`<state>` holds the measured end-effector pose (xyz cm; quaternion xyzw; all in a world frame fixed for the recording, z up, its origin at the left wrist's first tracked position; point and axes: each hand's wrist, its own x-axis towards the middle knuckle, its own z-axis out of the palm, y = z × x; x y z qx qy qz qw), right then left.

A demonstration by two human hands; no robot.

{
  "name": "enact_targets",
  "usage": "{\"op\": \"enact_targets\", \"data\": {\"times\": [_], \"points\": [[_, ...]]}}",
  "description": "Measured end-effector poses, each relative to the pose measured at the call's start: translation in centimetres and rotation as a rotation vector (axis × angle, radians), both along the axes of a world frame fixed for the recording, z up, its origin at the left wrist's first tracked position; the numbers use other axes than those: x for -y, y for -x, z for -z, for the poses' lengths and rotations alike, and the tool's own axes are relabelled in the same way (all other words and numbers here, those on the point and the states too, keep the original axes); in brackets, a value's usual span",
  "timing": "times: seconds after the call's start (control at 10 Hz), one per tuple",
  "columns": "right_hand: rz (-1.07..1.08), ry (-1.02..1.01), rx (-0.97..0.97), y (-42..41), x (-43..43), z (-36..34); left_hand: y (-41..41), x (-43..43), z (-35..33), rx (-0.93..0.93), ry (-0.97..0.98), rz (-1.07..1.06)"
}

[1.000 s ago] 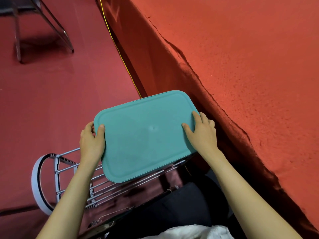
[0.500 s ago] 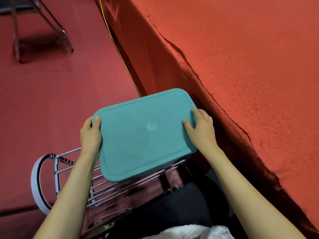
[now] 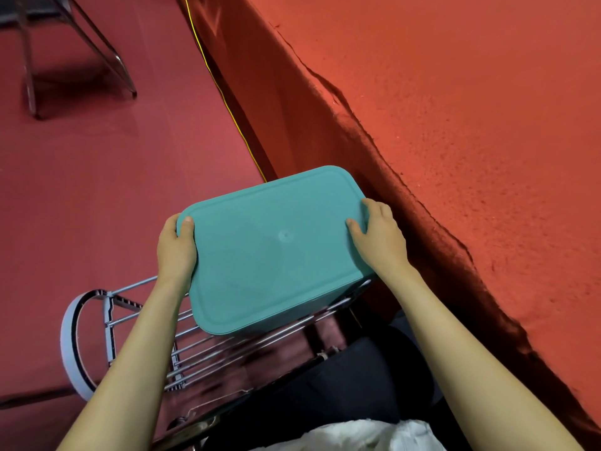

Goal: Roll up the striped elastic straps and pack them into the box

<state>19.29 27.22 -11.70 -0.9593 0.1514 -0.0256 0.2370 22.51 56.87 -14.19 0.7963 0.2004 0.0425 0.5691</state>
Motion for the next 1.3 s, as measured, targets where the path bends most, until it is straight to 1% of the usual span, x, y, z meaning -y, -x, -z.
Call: {"op": "enact_targets", "data": {"times": [0.2,0.3,0.4,0.5,0.6,0.7,0.8,0.9,1.0,1.1,1.2,1.3], "points": [[-0.018,0.123,0.004,0.7,-0.1,0.8,-0.9,-0.1,1.0,-0.061,-0.385,0.053],[-0.029,0.166,-0.02,0.6,-0.1,1.1,-0.7,0.5,0.8,-0.03,-0.59,0.096],[-0.045,0.241,-0.05,0.5,-0.2,1.6,-0.2,1.5,0.8,0.101,-0.953,0.22],[-0.062,0.297,-0.051,0.5,-0.3,2.0,0.9,4.3,0.5,-0.032,-1.032,0.445],[-0.203,0.314,-0.08,-0.6,-1.0,1.7,2.0,6.5,0.8,-0.092,-1.066,0.543],[-0.341,0.22,-0.098,-2.5,-2.9,1.3,2.3,6.4,0.9,-0.082,-1.08,0.535],[-0.364,0.307,-0.12,-3.5,-4.3,2.2,2.1,6.4,1.1,-0.084,-1.087,0.526],[-0.354,0.348,-0.113,-3.8,-4.3,2.7,2.0,6.6,0.9,-0.08,-1.093,0.537],[-0.345,0.282,-0.037,-3.7,-4.1,2.4,1.8,6.7,0.6,-0.082,-1.083,0.534],[-0.377,0.118,0.008,-3.3,-3.1,1.6,1.7,7.8,0.0,-0.027,-1.042,0.559],[-0.498,-0.029,0.01,-1.3,-1.7,-0.2,1.8,9.7,-0.9,0.129,-0.936,0.67],[-0.477,-0.065,0.093,1.9,0.9,-2.0,1.9,12.9,-3.2,0.201,-0.732,0.802]]}}
